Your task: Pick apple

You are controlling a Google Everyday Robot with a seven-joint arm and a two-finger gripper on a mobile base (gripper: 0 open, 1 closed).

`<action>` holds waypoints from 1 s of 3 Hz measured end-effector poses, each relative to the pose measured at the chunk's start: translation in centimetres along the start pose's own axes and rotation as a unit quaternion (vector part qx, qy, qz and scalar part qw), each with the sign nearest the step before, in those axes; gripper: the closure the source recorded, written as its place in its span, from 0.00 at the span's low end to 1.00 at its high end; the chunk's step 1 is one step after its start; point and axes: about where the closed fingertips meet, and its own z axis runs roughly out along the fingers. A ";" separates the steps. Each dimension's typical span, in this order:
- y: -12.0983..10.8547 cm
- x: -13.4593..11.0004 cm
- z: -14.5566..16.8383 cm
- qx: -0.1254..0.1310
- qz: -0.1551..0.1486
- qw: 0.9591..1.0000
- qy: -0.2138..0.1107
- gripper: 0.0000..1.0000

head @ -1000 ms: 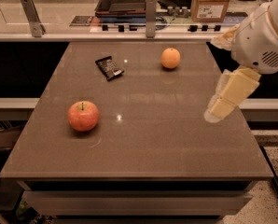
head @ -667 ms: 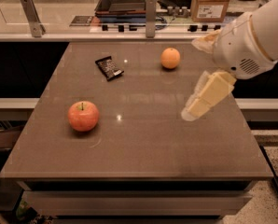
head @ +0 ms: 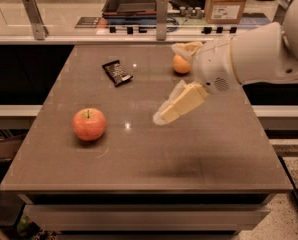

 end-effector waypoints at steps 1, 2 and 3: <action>0.5 -0.2 2.8 -0.009 -0.004 0.999 -0.046 0.00; 0.5 -0.2 2.8 -0.009 -0.004 0.999 -0.046 0.00; 1.0 0.6 3.6 -0.018 0.016 0.998 -0.059 0.00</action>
Offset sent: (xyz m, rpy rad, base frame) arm 0.0057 0.0169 -0.0134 0.0657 -0.0108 0.0286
